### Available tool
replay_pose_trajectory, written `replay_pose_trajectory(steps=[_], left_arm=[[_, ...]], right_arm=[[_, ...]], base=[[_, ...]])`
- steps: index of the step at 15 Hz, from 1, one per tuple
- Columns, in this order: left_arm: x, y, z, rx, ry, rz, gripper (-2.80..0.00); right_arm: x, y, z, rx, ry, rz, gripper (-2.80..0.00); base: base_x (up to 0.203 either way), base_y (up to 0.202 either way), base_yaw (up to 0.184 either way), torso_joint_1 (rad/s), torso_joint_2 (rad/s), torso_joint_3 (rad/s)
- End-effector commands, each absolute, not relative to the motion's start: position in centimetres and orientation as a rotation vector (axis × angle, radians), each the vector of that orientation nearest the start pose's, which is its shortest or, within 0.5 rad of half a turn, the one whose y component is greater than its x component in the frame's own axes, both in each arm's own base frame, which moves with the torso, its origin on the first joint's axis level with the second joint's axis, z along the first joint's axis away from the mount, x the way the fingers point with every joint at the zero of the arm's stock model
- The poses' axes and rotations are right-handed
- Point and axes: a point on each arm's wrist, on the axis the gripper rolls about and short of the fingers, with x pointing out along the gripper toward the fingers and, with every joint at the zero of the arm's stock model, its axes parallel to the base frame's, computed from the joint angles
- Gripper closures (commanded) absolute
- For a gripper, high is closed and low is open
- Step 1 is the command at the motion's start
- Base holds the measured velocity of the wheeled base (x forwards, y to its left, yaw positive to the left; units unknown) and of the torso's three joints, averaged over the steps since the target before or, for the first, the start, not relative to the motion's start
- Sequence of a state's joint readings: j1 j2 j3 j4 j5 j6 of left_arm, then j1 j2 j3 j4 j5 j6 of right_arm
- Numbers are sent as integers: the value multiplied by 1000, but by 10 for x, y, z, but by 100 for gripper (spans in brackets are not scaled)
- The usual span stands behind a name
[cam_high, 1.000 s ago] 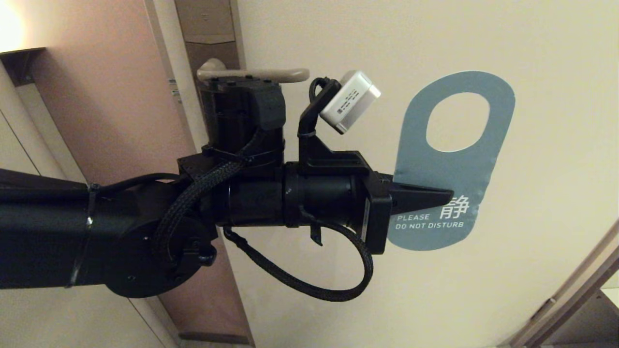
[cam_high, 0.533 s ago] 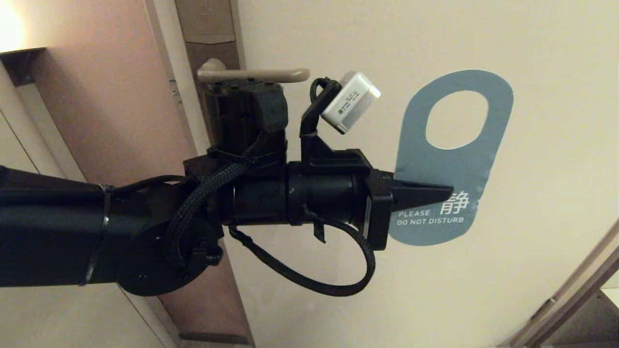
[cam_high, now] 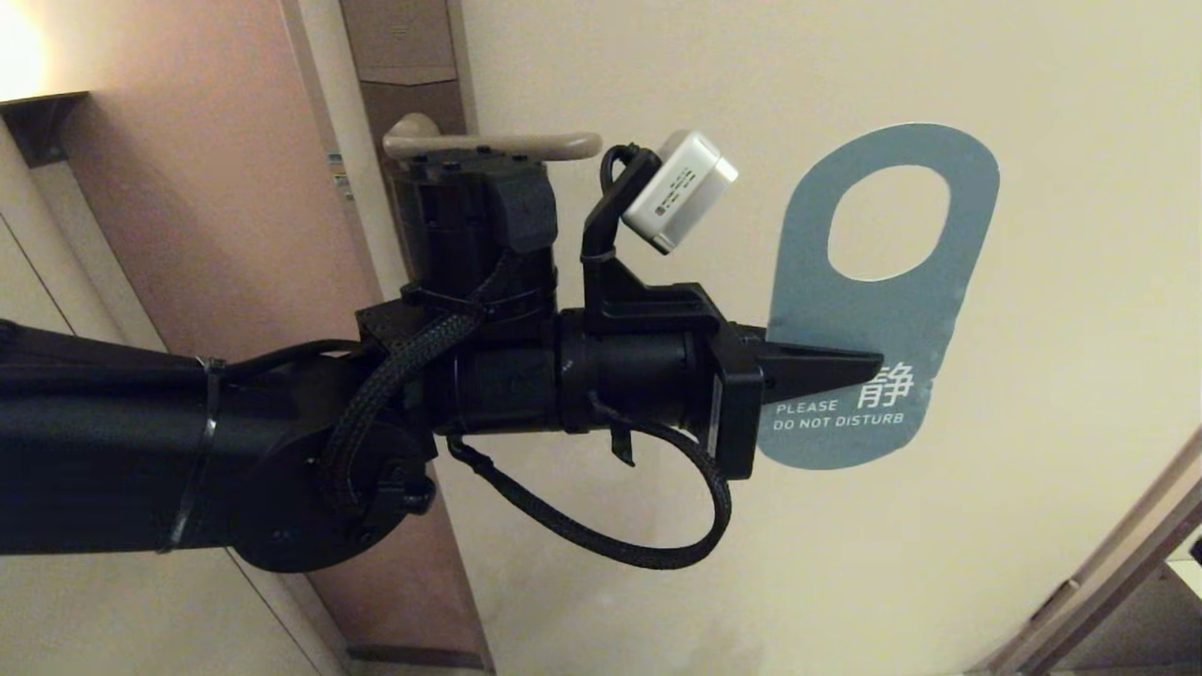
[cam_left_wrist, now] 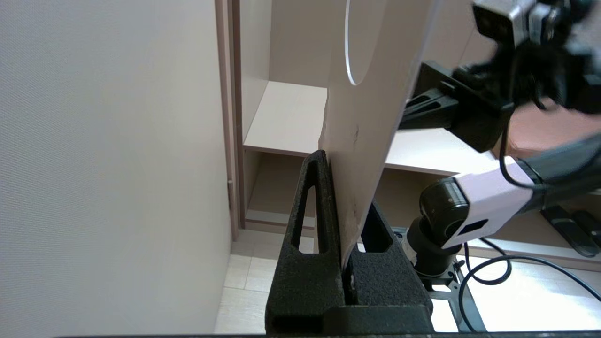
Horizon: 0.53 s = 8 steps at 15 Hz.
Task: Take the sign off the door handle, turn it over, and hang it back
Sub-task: Hand it to the other hand
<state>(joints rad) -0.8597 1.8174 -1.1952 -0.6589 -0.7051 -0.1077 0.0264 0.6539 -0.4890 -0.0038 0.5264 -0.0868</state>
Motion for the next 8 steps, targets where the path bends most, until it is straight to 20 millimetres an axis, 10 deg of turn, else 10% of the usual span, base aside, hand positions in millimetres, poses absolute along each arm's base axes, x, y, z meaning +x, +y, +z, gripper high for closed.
replay_pose_trajectory(steps=[1, 8], left_arm=[[218, -282, 254, -89, 44, -1580, 0], [215, -291, 254, -92, 40, -1602, 0]], right_arm=[[79, 18, 212, -4, 240, 763, 0], [127, 44, 208, -15, 252, 1029, 0]], base=[[0, 0, 0, 0, 0, 0], [0, 0, 0, 0, 0, 0]])
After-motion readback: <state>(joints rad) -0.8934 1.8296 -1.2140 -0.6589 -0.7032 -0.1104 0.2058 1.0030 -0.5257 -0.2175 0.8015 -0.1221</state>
